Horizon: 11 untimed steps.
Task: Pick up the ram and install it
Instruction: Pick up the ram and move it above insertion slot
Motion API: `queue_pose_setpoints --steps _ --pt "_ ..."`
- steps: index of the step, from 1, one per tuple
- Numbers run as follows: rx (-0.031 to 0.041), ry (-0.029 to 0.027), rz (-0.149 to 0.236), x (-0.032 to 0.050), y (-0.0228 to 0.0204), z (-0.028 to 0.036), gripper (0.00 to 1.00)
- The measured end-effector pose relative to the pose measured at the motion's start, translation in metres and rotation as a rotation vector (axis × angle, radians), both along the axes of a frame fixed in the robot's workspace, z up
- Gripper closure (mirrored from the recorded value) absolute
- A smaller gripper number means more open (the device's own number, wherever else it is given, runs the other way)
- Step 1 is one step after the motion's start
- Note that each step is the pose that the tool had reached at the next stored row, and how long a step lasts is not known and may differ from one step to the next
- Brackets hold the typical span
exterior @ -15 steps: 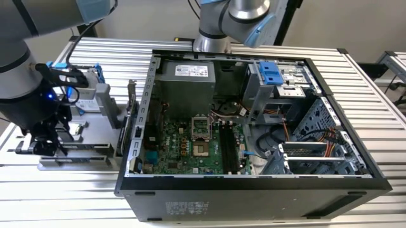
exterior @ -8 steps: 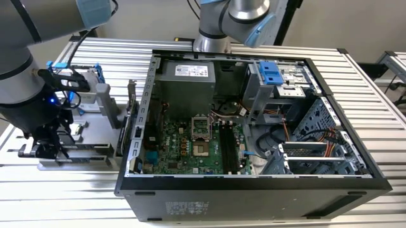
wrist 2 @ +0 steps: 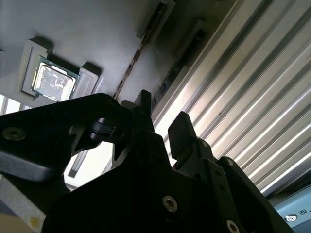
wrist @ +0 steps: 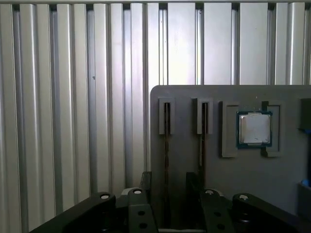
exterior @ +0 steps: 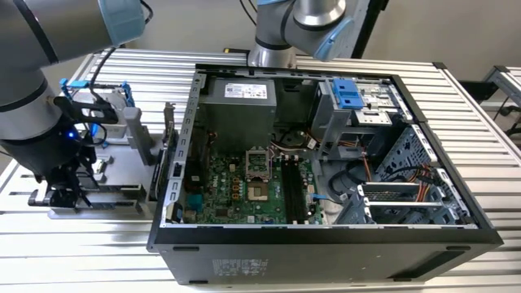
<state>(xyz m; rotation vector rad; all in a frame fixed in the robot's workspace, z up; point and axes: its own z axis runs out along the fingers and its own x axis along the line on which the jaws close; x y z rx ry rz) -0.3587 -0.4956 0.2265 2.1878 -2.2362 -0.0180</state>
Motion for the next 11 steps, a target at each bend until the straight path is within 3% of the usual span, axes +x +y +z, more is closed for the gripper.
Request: queue_pose_setpoints --steps 6,11 --pt "0.0001 -0.0001 -0.001 0.0000 0.0004 -0.0082 0.00" --pt "0.0000 0.0000 -0.006 0.0000 0.0043 -0.0137 0.00"
